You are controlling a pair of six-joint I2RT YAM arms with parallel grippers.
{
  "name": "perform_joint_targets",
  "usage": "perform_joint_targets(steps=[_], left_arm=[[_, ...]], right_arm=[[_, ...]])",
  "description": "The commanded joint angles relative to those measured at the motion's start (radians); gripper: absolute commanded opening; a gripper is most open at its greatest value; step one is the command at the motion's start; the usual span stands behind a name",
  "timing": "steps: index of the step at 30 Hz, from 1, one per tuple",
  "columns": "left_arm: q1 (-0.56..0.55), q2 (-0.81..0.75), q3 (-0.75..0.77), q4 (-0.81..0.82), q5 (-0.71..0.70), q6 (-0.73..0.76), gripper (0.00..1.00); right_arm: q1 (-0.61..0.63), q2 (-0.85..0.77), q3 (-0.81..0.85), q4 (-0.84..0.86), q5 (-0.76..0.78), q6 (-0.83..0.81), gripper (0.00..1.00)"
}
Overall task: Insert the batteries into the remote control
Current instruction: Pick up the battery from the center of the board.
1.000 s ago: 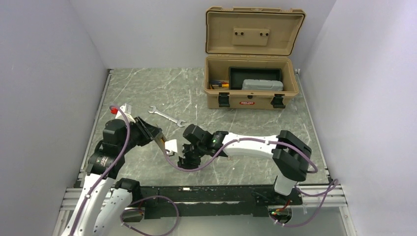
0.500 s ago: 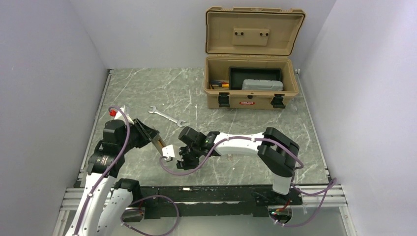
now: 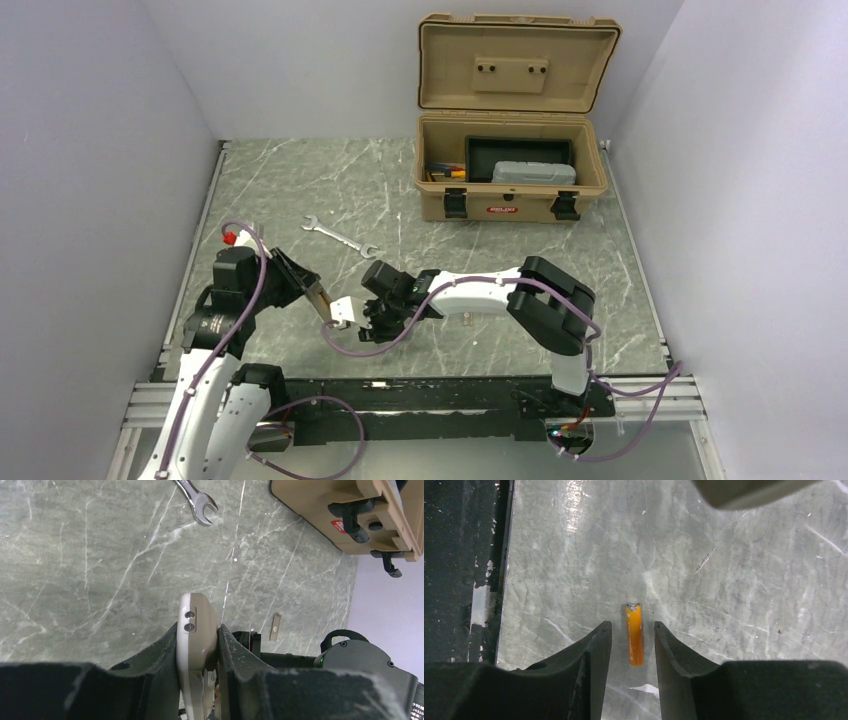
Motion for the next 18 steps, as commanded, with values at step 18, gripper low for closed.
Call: perform_joint_targets(steps=[18], left_arm=[[0.014,-0.008,0.001,0.022,-0.009,-0.012,0.00]], right_arm=[[-0.009,-0.022,-0.070,-0.033,-0.055,0.065,0.06]])
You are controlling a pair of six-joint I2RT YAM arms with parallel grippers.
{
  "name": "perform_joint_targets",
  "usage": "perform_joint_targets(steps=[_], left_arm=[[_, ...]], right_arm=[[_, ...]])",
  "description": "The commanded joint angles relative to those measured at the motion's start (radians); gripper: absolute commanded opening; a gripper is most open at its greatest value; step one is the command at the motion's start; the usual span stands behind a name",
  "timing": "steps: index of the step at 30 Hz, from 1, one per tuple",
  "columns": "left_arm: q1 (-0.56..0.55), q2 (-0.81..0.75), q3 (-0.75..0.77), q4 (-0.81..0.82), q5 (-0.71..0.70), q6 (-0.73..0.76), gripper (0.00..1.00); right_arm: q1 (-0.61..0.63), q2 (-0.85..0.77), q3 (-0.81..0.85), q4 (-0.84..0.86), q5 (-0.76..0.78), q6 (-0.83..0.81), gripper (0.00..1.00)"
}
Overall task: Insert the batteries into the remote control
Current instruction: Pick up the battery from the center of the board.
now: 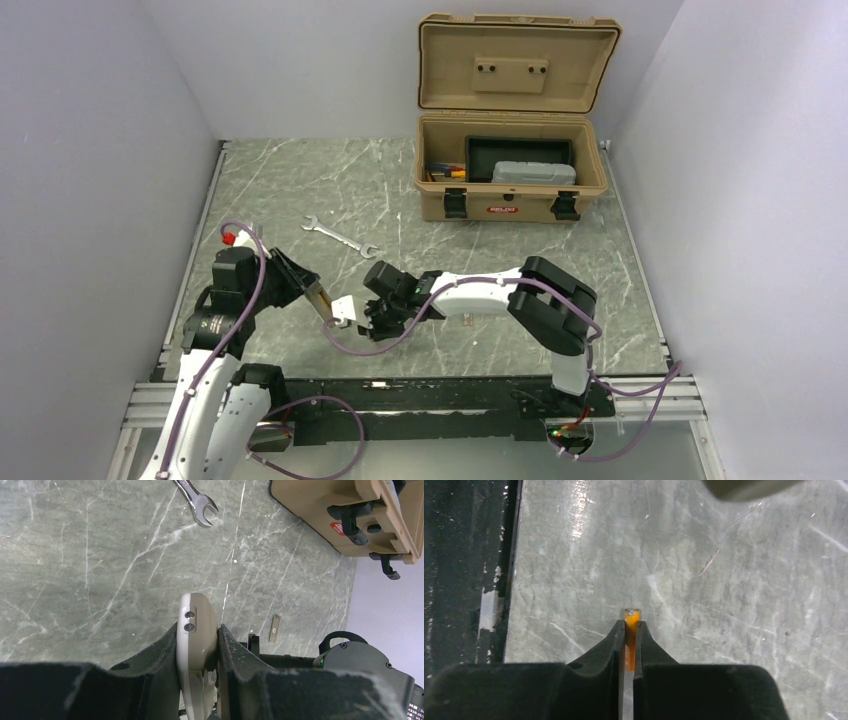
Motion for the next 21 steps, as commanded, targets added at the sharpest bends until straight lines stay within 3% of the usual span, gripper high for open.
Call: perform_joint_targets(steps=[1,11,21], left_arm=[[0.006,-0.006,0.003,0.029,-0.006,-0.013,0.00],[0.006,0.007,-0.033,0.121,0.082,-0.046,0.00],[-0.024,-0.067,-0.057,0.522,0.362,-0.158,0.00]], right_arm=[[-0.004,-0.039,-0.056,-0.072,-0.039,0.060,0.03],[-0.004,-0.416,-0.213,0.084,0.051,0.285,0.00],[-0.004,-0.898,-0.264,0.152,-0.015,0.443,0.00]])
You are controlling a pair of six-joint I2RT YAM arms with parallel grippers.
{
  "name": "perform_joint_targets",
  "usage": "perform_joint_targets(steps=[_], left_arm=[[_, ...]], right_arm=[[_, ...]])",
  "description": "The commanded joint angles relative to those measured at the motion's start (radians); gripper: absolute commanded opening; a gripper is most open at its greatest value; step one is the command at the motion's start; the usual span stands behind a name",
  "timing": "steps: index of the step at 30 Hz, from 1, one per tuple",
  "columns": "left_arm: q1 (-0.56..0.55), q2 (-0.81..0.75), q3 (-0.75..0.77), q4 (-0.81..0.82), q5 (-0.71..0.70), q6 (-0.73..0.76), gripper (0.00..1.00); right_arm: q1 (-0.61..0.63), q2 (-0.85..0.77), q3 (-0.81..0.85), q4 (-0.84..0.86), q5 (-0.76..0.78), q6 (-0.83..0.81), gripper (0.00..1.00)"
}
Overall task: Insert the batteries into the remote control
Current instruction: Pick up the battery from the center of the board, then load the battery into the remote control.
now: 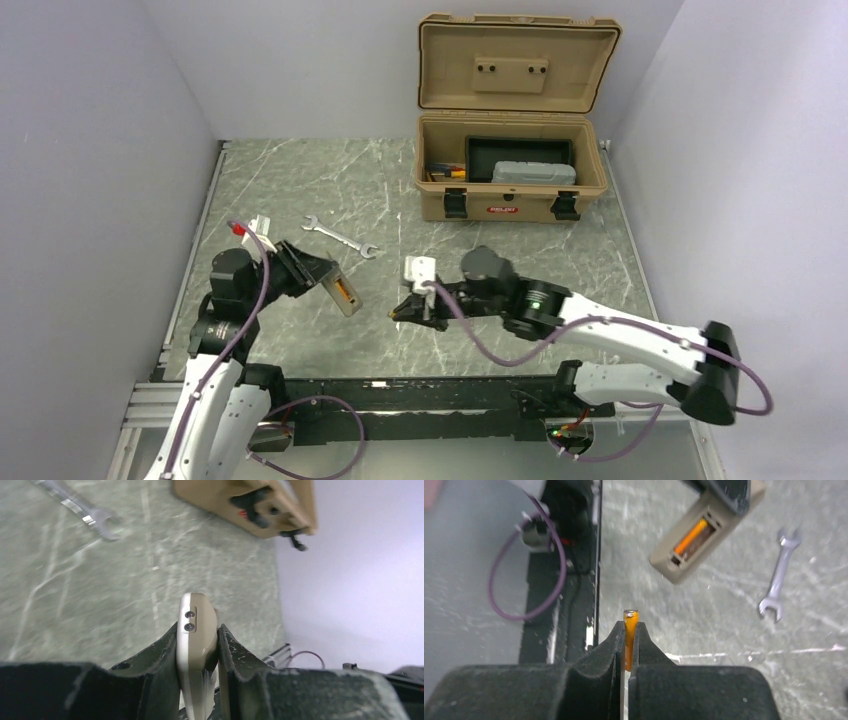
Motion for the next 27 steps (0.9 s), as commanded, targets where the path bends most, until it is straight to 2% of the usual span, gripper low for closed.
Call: perform_joint_targets(steps=[1,5,13,27], left_arm=[[-0.033,-0.033,0.048,0.288,0.159,-0.082,0.00],[-0.108,-0.002,0.105,0.417,0.185,-0.121,0.00],[-0.354,0.072,0.232,0.521,0.098,-0.089,0.00],[-0.457,0.129,0.262,0.698,0.149,-0.085,0.00]], right_arm=[[0.000,-0.171,0.019,0.055,-0.064,0.083,0.00],[-0.001,-0.258,0.090,0.009,-0.154,0.063,0.00],[0.000,-0.306,0.199,-0.068,-0.205,0.046,0.00],[0.000,-0.367,0.210,-0.047,-0.244,0.049,0.00]])
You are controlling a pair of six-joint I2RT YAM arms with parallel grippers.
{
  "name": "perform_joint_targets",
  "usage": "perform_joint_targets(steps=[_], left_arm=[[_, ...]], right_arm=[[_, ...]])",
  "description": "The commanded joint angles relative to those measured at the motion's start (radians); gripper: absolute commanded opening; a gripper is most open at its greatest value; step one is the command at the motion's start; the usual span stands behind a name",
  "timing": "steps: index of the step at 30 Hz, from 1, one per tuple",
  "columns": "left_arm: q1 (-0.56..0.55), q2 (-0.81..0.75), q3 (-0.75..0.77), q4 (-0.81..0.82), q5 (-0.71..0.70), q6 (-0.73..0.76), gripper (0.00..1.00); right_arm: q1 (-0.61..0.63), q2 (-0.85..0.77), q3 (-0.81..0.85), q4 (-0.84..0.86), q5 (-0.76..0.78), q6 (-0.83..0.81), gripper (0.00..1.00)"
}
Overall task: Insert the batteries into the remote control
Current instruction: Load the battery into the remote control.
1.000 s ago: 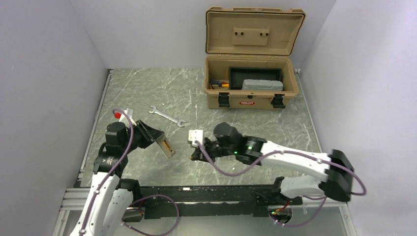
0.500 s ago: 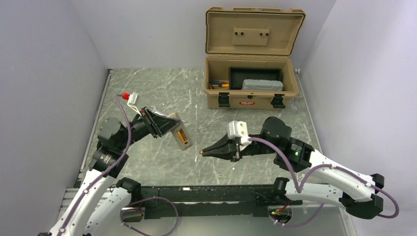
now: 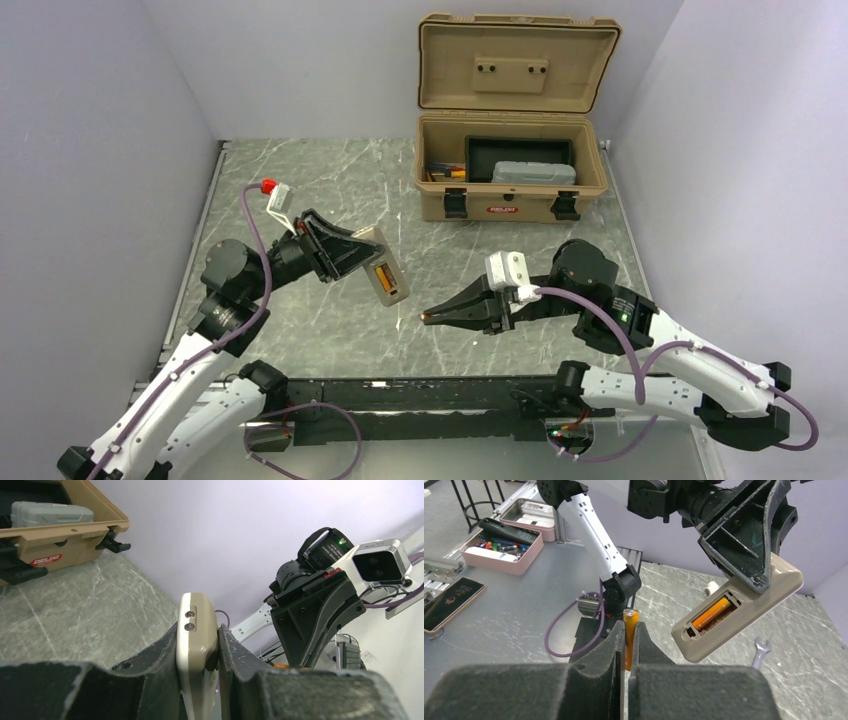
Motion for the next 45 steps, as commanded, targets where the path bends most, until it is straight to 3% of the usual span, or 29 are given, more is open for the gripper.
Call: perform_joint_targets(steps=[1,9,15,18,21,24,26,28,32,40,43,45], left_arm=[[-0.031,0.016,0.056,0.127,0.029,0.005,0.00],[-0.072,0.028,0.066,0.155,0.039,0.014,0.00],[-0.083,0.028,0.063,0.119,0.004,0.033,0.00],[-0.086,0.034,0.092,0.019,-0.046,0.070,0.00],[-0.085,0.035,0.102,-0.032,-0.076,0.096,0.00],[-0.086,0.039,0.106,-0.053,-0.094,0.102,0.00],[-0.086,0.041,0.108,-0.063,-0.099,0.101,0.00],[-0.086,0.042,0.109,-0.067,-0.102,0.098,0.00],[-0.088,0.041,0.107,-0.065,-0.107,0.092,0.00],[-0.087,0.038,0.086,-0.044,-0.105,0.066,0.00],[-0.087,0.036,0.065,-0.026,-0.110,0.036,0.00],[-0.088,0.045,0.050,0.002,-0.087,0.010,0.00]], right_arm=[[0.000,-0.025,0.045,0.023,-0.040,0.006,0.00],[0.001,-0.044,0.045,0.106,0.007,0.086,0.00],[0.001,-0.093,-0.067,0.402,0.349,0.383,0.00],[0.000,-0.091,-0.098,0.459,0.636,0.629,0.00],[0.000,-0.069,-0.083,0.378,0.913,0.891,0.00],[0.000,-0.047,-0.064,0.327,1.061,1.024,0.00],[-0.001,-0.024,-0.007,0.184,1.158,1.240,0.00],[0.000,-0.005,0.052,0.035,1.227,1.381,0.00],[0.000,-0.003,0.086,-0.058,1.259,1.497,0.00],[0.000,-0.051,0.003,-0.033,1.275,1.514,0.00],[0.000,-0.049,0.004,-0.036,1.267,1.367,0.00],[0.000,-0.040,0.002,0.001,1.242,1.171,0.00]])
